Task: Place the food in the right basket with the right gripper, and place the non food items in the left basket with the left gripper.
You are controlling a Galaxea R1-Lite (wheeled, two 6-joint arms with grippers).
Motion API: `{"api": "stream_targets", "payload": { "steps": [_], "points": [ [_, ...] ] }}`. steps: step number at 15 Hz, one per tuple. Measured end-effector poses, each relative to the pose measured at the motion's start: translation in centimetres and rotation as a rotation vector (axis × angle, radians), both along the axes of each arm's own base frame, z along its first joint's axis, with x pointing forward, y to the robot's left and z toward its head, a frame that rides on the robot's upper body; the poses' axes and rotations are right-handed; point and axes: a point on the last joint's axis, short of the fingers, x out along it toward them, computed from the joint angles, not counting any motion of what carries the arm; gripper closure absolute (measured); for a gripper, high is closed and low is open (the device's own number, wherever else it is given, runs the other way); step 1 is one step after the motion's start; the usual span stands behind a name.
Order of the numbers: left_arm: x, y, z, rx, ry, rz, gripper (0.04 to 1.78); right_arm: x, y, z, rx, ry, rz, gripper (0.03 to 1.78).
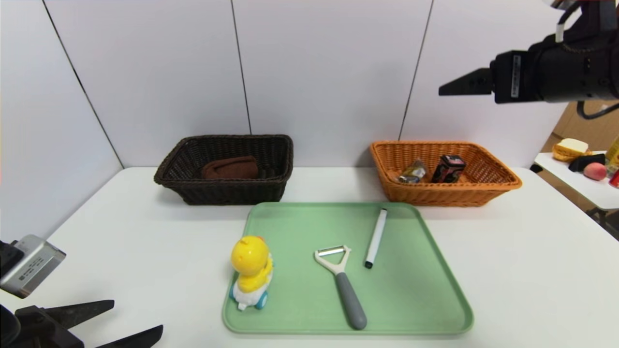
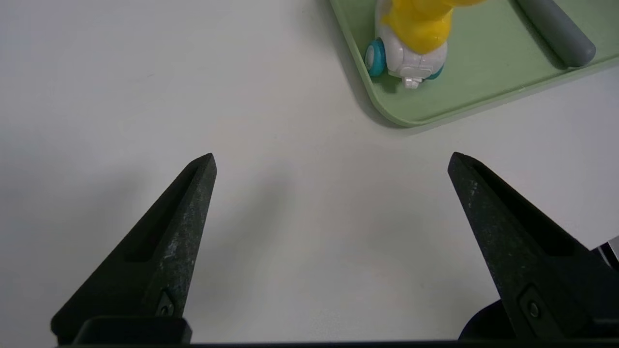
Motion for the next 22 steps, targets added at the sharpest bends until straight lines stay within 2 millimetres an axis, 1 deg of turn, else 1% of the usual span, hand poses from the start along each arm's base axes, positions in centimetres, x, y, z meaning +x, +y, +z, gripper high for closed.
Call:
{"api": "stream_targets", "payload": {
  "steps": [3,5,8,10,11,12,14,16,20,22],
  "points": [
    [-0.3,-0.4,-0.9,0.049,0.05,-0.029,0.13,-2.0,-1.5,-2.9,-0.022,0.059,-0.037,0.12],
    [0.0,-1.0,-0.9,0.012,0.041,-0.018,0.13,-2.8,-1.9,-4.4,-0.016,0.04,-0.046,0.12],
    [1.7,-2.1,0.7,-0.145,-0.038,0.043,0.13,-3.4,-2.3,-5.8,-0.001,-0.016,-0.053,0.12],
    [3.3,-2.8,1.1,-0.115,-0.098,0.141,0.13,-3.8,-2.4,-6.4,-0.003,-0.006,-0.052,0.12],
    [3.8,-3.2,0.9,-0.072,-0.145,0.18,0.13,-4.0,-2.4,-6.6,-0.001,-0.002,-0.053,0.12],
    [4.1,-3.5,0.1,-0.012,-0.182,0.194,0.13,-4.2,-2.5,-6.7,-0.001,0.002,-0.054,0.12],
    [3.9,-4.5,-1.1,0.073,-0.257,0.167,0.13,-4.3,-2.6,-6.9,0.001,0.008,-0.056,0.12],
    [3.4,-5.4,-1.5,0.085,-0.306,0.145,0.13,-4.3,-2.8,-7.2,0.0,0.016,-0.066,0.12],
    [2.1,-6.0,-2.3,0.086,-0.294,0.079,0.13,-4.2,-3.2,-8.2,-0.003,0.035,-0.08,0.11],
    [1.6,-6.1,-2.7,0.083,-0.26,0.055,0.13,-4.1,-3.4,-8.6,0.001,0.022,-0.091,0.11]
  ]
}}
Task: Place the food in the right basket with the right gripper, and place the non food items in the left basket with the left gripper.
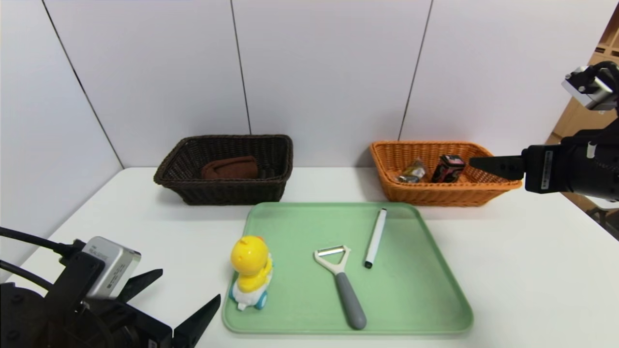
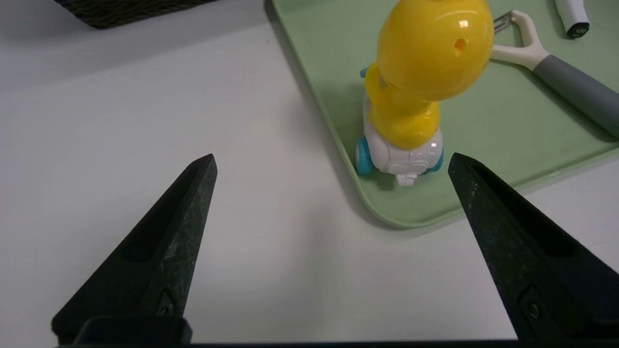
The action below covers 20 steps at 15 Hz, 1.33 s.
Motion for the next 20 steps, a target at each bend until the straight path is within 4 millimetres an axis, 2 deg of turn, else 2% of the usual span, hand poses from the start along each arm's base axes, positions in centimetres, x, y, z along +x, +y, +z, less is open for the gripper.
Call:
{"api": "stream_targets", "payload": {
  "steps": [4,7,12,20],
  "points": [
    [-0.6,-0.9,0.1,-0.072,0.125,-0.009,0.13,0.2,-0.4,-1.1,0.003,-0.01,-0.019,0.11],
    [-0.3,-2.1,0.2,-0.105,0.176,0.0,0.13,0.2,-0.6,-1.8,0.0,0.008,-0.027,0.11],
    [-0.1,-4.0,-0.4,-0.131,0.202,0.013,0.13,0.2,-1.0,-2.2,-0.001,0.018,-0.044,0.11],
    [0.7,-5.8,-2.0,-0.094,0.168,0.055,0.13,0.2,-1.1,-2.7,0.004,-0.007,-0.046,0.11]
  ]
}}
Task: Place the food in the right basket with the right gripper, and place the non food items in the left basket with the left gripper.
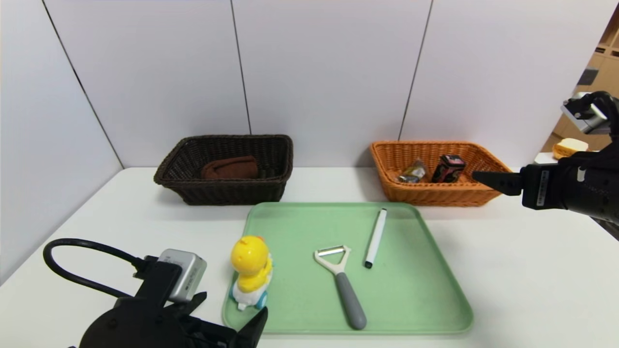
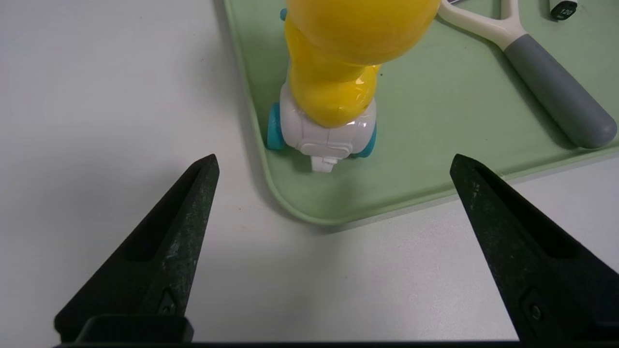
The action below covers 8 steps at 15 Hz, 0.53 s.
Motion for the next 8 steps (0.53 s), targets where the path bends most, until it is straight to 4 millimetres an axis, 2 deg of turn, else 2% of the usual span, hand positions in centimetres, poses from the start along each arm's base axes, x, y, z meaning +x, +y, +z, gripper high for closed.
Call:
{"api": "stream_targets", "payload": {
  "steps": [4,8],
  "points": [
    [0.1,-1.4,-0.5,0.003,-0.054,0.04,0.13,0.0,0.0,-0.1,0.0,0.004,-0.001,0.11],
    [-0.1,-1.9,-1.1,0.044,-0.07,0.061,0.13,-0.5,-0.1,-0.3,0.001,0.005,0.002,0.11]
  ]
}}
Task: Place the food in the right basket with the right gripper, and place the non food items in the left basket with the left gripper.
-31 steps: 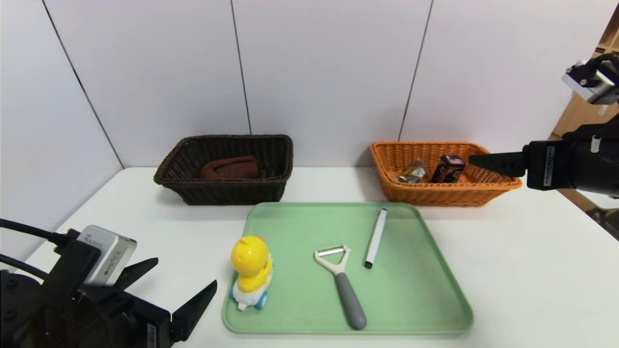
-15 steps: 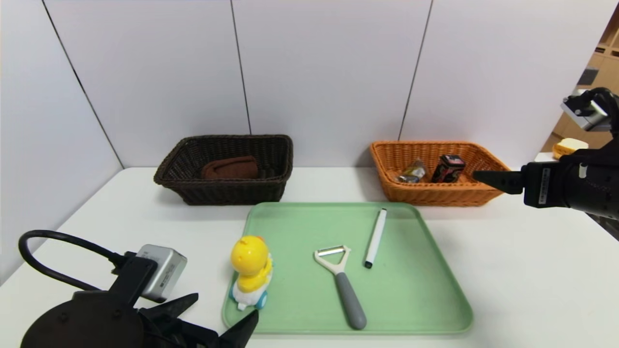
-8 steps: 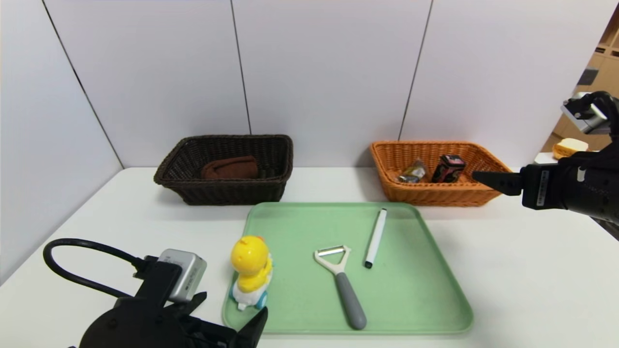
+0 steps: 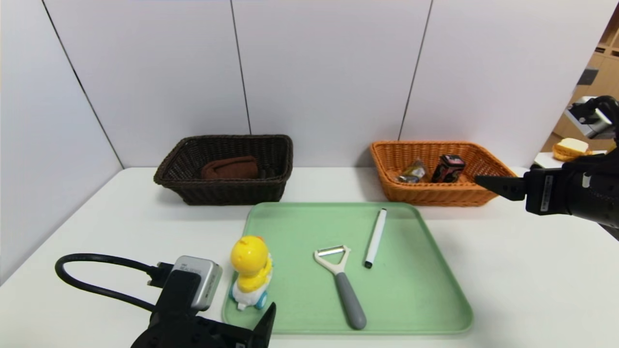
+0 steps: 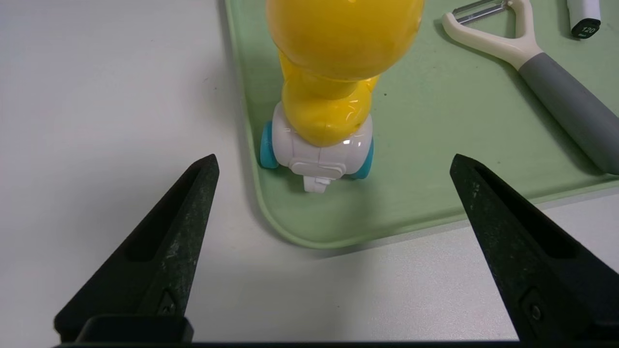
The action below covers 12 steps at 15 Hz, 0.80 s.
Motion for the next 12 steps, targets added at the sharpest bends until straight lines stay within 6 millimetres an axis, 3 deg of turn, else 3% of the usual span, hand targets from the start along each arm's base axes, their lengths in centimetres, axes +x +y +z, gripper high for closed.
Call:
{"api": "stream_targets", "payload": {
  "steps": [12],
  "points": [
    [0.6,-1.2,-0.1,-0.047,-0.041,0.021,0.13,-0.9,0.0,0.3,0.019,-0.018,0.048,0.11]
  ]
}}
